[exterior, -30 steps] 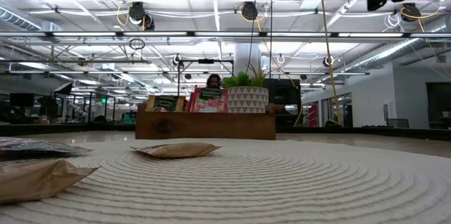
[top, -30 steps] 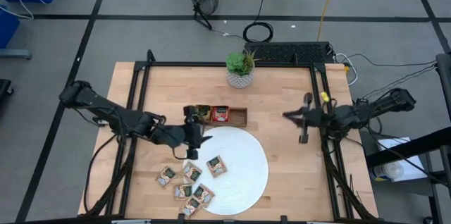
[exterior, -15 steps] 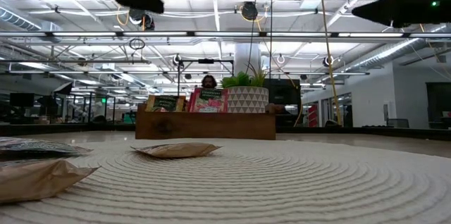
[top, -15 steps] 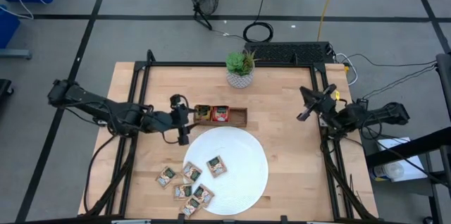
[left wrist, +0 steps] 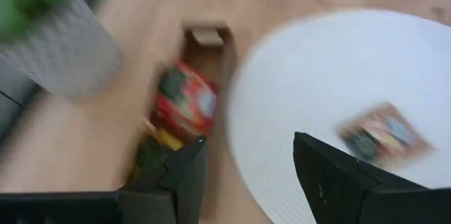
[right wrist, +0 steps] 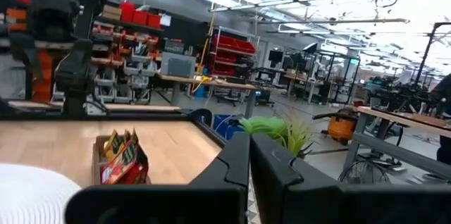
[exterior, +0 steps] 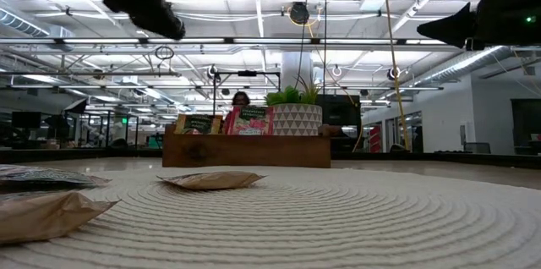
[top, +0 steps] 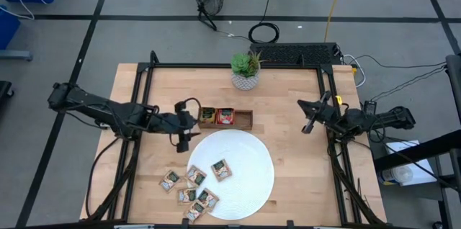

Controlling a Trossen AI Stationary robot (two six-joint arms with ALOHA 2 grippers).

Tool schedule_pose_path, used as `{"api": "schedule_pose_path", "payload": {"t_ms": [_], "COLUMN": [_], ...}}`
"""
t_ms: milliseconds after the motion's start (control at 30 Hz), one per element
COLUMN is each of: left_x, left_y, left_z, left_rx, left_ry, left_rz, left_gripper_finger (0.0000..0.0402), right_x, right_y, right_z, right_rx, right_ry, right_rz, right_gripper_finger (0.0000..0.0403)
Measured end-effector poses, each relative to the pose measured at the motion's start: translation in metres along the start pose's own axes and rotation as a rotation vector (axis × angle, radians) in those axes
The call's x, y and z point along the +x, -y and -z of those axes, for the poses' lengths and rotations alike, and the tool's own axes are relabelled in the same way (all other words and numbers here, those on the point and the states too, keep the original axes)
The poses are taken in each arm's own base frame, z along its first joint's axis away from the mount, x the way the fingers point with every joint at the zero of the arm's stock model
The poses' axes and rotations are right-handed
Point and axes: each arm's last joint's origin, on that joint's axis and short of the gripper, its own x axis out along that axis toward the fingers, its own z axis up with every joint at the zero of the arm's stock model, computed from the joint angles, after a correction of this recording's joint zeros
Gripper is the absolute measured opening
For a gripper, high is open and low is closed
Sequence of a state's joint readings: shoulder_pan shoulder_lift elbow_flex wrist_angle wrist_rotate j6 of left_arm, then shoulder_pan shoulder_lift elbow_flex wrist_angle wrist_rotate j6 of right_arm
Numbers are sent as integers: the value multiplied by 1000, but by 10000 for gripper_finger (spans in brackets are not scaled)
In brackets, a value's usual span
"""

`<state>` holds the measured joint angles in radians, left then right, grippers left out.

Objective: Pick & Place Tea
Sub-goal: Put the vanilla tea bag into the wooden organizer

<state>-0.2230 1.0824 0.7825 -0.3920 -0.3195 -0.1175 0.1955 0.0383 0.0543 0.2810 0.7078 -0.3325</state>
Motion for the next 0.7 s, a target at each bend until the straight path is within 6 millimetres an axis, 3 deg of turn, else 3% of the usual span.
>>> {"api": "schedule_pose_path", "payload": {"t_ms": [133, 400, 700], "left_x": [-11, -22, -15], "left_y": [2, 20, 66], "left_z": [7, 46, 85], "left_rx": [-227, -694, -1059], "left_ry": [-196, -583, -580], "left_rz": [55, -55, 69], "left_gripper_finger": [209, 209, 209], "right_x": [0, 0, 0], "right_y": [-1, -1, -1], "right_z": [2, 2, 2], "right_rx": [-5, -7, -8], "right_ry": [-9, -12, -12], "right_rz": [-5, -6, -6], "right_gripper_finger": [4, 4, 4]}}
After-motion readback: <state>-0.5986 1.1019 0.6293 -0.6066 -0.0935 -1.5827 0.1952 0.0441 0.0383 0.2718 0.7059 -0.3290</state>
